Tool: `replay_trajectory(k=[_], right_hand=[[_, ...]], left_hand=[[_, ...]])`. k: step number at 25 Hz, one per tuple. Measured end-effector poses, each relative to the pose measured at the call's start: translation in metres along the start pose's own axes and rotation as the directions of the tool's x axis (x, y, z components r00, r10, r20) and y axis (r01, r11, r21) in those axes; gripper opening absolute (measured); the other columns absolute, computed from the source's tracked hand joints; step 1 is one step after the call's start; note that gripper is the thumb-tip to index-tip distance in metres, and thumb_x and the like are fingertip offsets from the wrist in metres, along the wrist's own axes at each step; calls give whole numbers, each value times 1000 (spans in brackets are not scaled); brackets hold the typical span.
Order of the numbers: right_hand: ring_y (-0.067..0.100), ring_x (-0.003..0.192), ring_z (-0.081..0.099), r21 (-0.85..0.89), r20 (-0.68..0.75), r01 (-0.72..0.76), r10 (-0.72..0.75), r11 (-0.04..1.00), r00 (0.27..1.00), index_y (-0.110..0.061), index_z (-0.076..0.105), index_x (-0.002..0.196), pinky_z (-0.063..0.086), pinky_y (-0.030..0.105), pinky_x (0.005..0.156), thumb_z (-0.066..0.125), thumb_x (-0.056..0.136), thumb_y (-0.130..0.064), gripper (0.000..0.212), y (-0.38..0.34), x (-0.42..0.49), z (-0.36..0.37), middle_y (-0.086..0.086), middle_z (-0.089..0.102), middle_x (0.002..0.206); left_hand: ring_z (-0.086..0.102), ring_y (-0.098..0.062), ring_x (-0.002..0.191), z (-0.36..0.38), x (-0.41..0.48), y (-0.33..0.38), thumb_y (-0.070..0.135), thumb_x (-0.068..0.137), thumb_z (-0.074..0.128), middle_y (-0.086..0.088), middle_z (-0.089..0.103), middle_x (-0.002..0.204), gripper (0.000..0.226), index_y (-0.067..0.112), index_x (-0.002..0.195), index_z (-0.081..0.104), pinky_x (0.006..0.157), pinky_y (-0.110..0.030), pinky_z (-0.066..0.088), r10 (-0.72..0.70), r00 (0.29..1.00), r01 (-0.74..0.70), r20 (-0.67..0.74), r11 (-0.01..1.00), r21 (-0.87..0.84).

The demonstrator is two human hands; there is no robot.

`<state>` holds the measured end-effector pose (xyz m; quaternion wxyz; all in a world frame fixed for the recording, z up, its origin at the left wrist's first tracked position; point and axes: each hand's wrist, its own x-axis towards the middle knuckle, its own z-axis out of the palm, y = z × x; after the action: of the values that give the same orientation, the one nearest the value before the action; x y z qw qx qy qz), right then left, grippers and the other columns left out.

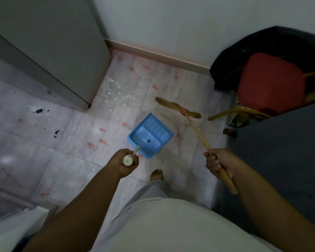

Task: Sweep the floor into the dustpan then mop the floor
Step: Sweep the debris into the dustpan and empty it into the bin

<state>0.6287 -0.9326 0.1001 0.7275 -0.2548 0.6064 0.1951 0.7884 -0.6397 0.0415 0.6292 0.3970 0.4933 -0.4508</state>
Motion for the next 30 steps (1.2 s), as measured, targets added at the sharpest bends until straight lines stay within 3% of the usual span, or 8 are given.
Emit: replay_trajectory(k=[7,16,22,30], right_hand=[[6,30,29,-93,33,-28,31,995,999,-11,46,76,23,13,26,37,100,-18,27,-104,16,-19,-4,35,47],[4,26,25,-496,81,-2,49,869,996,-13,42,78,19,10,26,32,100,-10,24,-296,30,-45,-5,29,40],[5,28,28,-586,102,-32,113,810,988,-12,42,79,21,11,26,35,98,-9,20,-360,50,0,-4,31,43],[6,29,28,-681,114,-21,135,732,984,-9,44,80,22,11,27,35,99,-11,21,-424,82,112,-3,32,44]], left_hand=[[50,-14,41,85,22,-2,8,93,46,-10,44,67,35,0,125,38,42,-20,51,-3,1000,4,15,998,-60],[48,-13,40,219,38,-32,11,94,45,-10,45,66,38,-4,128,35,38,-20,48,98,995,-94,-13,900,-426],[49,-14,39,245,38,-27,12,93,44,-8,42,68,42,-6,130,33,39,-20,49,137,990,-136,-40,815,-564],[47,-11,53,254,70,47,11,93,45,-8,42,71,46,-3,135,31,41,-20,49,152,986,-157,-65,742,-652]])
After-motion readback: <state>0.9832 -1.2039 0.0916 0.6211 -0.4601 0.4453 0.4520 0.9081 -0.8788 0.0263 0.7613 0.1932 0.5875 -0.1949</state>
